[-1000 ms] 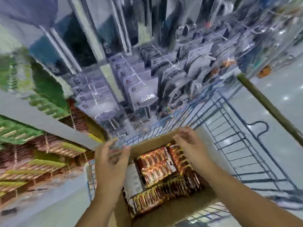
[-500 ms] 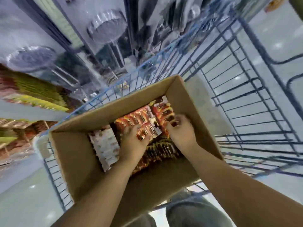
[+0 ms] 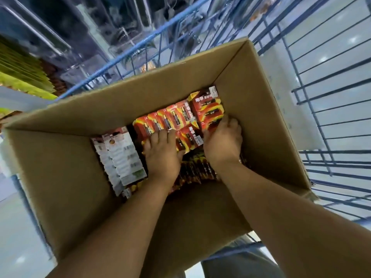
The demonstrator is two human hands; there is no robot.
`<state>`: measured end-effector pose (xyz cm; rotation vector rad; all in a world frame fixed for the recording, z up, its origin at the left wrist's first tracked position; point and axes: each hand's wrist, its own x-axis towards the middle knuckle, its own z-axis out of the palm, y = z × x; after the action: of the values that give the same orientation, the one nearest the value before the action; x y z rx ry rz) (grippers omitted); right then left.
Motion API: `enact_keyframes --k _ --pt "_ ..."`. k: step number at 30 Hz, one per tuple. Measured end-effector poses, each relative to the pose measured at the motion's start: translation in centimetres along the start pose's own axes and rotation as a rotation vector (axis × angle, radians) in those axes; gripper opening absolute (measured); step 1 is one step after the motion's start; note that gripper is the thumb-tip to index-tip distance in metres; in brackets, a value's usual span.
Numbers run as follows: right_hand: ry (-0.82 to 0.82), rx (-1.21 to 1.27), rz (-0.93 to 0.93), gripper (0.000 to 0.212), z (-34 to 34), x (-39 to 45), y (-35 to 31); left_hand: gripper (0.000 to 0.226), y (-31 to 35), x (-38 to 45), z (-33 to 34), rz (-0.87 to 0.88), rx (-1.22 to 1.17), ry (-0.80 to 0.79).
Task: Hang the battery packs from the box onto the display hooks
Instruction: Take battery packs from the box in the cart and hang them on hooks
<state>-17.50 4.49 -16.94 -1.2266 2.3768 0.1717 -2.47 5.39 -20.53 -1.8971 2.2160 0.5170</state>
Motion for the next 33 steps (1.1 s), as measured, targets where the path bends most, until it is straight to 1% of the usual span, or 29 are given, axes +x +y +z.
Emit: enact_keyframes --k 3,6,10,12,14,18,19,21,23,26,29,33 --pt "0.002 -0.067 0.002 0.071 0.4 0.3 -0.3 0.065 -0.5 0.3 -0.2 -0.006 -0.031 0.010" --pt "-0.004 -0.103 -0.003 0.069 0.7 0.3 -0.6 0.055 -0.5 0.3 -1.2 -0.045 -0.161 -0.041" --pt "0.025 -0.135 -0.016 0.068 0.9 0.0 -0.8 0.048 -0.9 -0.1 -2.0 -0.135 -0.342 -0.054" --pt "0.043 -0.138 -0.024 0.066 1.0 0.0 -0.8 0.050 -1.2 -0.4 -2.4 -0.221 -0.459 -0.057" --pt "0.056 -0.106 -0.014 0.067 0.9 0.0 -0.7 0.051 -1.6 -0.6 -3.2 -0.323 -0.627 -0.038" --pt "0.101 -0.031 0.003 0.073 0.5 0.3 -0.8 0.036 -1.9 -1.0 -5.5 -0.449 -0.930 -0.006" --pt "0.092 0.029 0.000 0.070 0.6 0.4 -0.7 0.033 -2.1 -1.1 -6.1 -0.469 -0.994 -0.012" --pt "0.018 0.212 -0.005 0.060 0.6 1.0 -0.3 0.031 -2.5 -1.2 -7.2 -0.506 -1.084 -0.032" --pt "-0.110 0.408 0.023 0.048 0.1 1.6 0.1 0.028 -3.1 -1.4 -8.4 -0.529 -1.171 -0.052" --pt "-0.307 0.749 0.153 0.032 -2.4 1.1 0.3 0.018 -4.1 -2.4 -10.4 -0.545 -1.317 -0.129" --pt "-0.471 1.028 0.131 0.035 -6.0 -1.7 0.5 0.016 -4.8 -4.5 -13.1 -0.541 -1.434 -0.176" --pt "-0.589 1.306 0.059 0.042 -11.0 -7.5 -0.8 0.017 -5.9 -8.0 -18.0 -0.545 -1.581 -0.103"
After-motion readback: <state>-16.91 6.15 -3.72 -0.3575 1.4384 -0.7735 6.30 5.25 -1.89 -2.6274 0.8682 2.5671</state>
